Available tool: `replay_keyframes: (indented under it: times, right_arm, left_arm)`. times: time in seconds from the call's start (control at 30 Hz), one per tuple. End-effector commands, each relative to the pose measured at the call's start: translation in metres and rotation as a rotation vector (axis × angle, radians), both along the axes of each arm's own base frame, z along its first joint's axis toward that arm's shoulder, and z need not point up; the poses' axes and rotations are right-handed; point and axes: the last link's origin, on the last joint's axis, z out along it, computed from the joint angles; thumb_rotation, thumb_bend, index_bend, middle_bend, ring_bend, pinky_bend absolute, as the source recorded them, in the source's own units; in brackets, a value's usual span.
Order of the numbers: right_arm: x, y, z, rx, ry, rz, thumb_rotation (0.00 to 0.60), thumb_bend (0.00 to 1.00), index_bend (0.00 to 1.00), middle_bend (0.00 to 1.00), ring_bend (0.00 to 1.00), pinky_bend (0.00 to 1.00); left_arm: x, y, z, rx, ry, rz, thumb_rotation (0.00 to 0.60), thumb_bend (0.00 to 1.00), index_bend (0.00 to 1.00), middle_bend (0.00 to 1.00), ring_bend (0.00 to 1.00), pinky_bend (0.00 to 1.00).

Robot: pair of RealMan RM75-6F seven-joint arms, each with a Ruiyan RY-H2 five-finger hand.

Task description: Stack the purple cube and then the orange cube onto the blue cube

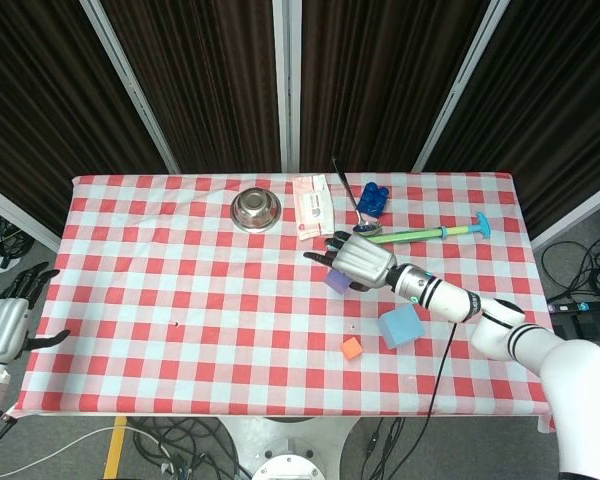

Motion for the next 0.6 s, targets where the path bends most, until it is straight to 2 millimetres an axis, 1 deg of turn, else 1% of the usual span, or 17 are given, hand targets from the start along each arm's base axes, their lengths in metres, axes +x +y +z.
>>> replay_keyframes:
  times: [0.03, 0.17, 0.27, 0.37, 0.47, 0.6]
  right_arm:
    - [0.008, 0.012, 0.04, -0.077, -0.036, -0.034, 0.6, 0.18, 0.0, 0.47, 0.17, 0.2]
    - [0.008, 0.034, 0.065, -0.126, 0.007, -0.091, 0.6, 0.18, 0.0, 0.47, 0.17, 0.2]
    - [0.006, 0.052, 0.078, -0.174, 0.057, -0.165, 0.6, 0.16, 0.0, 0.47, 0.18, 0.2]
    - [0.01, 0.071, 0.084, -0.187, 0.063, -0.244, 0.6, 0.16, 0.0, 0.47, 0.19, 0.2]
    - [0.014, 0.086, 0.089, -0.219, 0.093, -0.264, 0.6, 0.16, 0.0, 0.47, 0.19, 0.2]
    - [0.012, 0.1, 0.093, -0.255, 0.134, -0.292, 0.6, 0.16, 0.0, 0.47, 0.19, 0.2]
  left_arm:
    - [0.001, 0.0, -0.002, -0.007, -0.001, -0.002, 0.6, 0.09, 0.22, 0.19, 0.12, 0.28]
    - [0.002, 0.0, -0.003, -0.014, -0.004, -0.005, 0.6, 0.09, 0.21, 0.19, 0.12, 0.28]
    - [0.003, -0.001, -0.005, -0.025, -0.005, -0.006, 0.6, 0.09, 0.22, 0.19, 0.12, 0.28]
    - [0.005, -0.001, -0.006, -0.034, -0.008, -0.011, 0.6, 0.09, 0.21, 0.19, 0.12, 0.28]
    - [0.006, -0.002, -0.007, -0.039, -0.015, -0.013, 0.6, 0.09, 0.21, 0.19, 0.12, 0.28]
    - [0.007, -0.002, -0.007, -0.042, -0.023, -0.018, 0.6, 0.09, 0.21, 0.19, 0.12, 0.28]
